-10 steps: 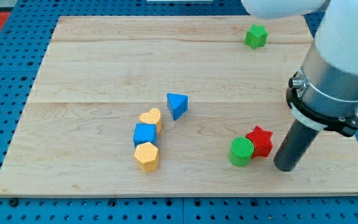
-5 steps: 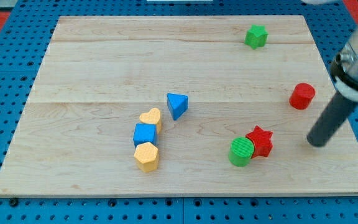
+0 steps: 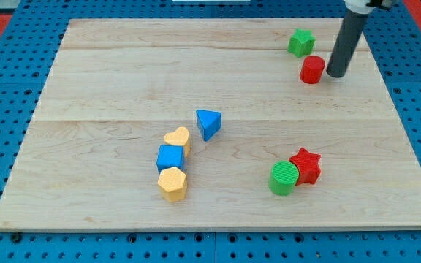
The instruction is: Push the red circle into the green star
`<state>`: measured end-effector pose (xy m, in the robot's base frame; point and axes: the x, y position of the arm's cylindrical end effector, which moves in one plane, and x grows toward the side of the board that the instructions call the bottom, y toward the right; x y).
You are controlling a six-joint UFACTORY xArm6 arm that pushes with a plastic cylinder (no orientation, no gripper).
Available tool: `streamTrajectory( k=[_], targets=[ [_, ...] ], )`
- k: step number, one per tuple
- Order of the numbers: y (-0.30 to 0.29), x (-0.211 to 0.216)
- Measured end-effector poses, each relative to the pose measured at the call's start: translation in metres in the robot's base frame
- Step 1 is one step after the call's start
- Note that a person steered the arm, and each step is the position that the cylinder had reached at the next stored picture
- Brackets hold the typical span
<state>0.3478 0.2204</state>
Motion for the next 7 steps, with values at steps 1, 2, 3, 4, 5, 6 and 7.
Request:
streamTrajectory(
  k=[1, 2, 3, 4, 5, 6, 7],
  targets=[
    [0.005, 0.012],
    [0.005, 0.035],
    [-0.049, 0.011],
    [-0.074, -0.012],
    [-0.072, 0.002],
    [-0.085, -0.039],
    [-0.065, -0.077]
  ],
)
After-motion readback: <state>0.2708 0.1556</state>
